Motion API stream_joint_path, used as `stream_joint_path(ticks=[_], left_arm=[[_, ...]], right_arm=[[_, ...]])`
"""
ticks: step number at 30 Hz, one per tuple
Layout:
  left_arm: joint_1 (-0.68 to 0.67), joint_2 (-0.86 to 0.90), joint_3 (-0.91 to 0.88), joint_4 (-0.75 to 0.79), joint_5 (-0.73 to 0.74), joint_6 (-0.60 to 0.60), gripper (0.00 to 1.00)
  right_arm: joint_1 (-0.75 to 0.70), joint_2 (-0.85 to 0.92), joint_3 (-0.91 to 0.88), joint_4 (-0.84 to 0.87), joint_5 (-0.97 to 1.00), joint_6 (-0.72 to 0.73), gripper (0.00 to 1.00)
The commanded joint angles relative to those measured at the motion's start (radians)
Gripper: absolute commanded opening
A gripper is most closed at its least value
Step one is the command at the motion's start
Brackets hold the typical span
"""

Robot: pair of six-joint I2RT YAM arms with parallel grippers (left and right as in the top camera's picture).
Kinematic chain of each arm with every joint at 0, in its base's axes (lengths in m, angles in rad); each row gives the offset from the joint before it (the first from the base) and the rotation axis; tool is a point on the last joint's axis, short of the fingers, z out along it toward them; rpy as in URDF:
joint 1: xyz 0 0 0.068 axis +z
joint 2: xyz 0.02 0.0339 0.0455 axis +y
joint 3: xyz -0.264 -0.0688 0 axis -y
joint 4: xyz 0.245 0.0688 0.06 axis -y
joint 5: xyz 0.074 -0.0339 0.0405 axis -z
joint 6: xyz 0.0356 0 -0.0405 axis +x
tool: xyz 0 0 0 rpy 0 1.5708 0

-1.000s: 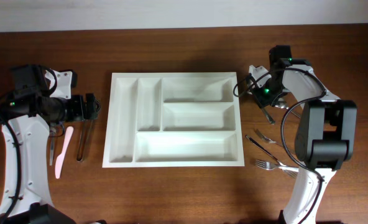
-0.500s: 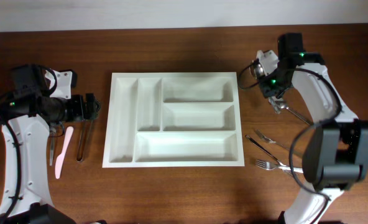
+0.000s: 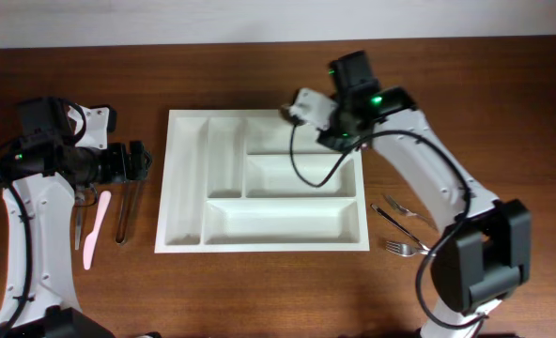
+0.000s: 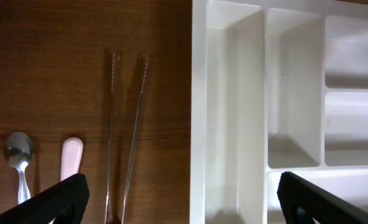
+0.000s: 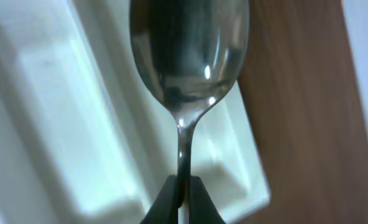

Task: Pack container
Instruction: 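Carry the spoon with the right gripper to the tray's top-right compartment, then open the right gripper to release the spoon and withdraw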

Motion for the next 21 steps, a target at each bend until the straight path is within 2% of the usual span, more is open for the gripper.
stream_joint_path(ticks=[1,11,12,14,17,19,21], left_arm=[[0.005,-0.002,0.018,-0.001,0.018,0.016,0.99],[0.005,-0.002,0.018,-0.002,0.018,0.016,0.99],[0.005,-0.002,0.018,-0.001,0.018,0.016,0.99],[0.005,-0.002,0.018,-0.001,0.018,0.016,0.99],[0.005,-0.002,0.018,-0.002,0.018,0.016,0.99],[0.005,-0.002,0.018,-0.001,0.018,0.016,0.99],[0.005,-0.002,0.018,-0.001,0.018,0.016,0.99]], right_arm=[[0.012,0.081,0.004,0.04,-0.01,-0.156,0.04],[0.012,0.182,0.005,0.106,-0.009,-0.179,0.04],[0.012,0.175,0.008,0.108,0.0,-0.174,0.08],[0.012,0.159,0.031,0.125,0.074,-0.08,0.4],[0.004,0.124,0.092,0.117,0.255,0.114,0.42],[-0.01,0.095,0.135,0.096,0.352,0.21,0.47],[-0.036,0.061,0.192,0.045,0.435,0.305,0.48]])
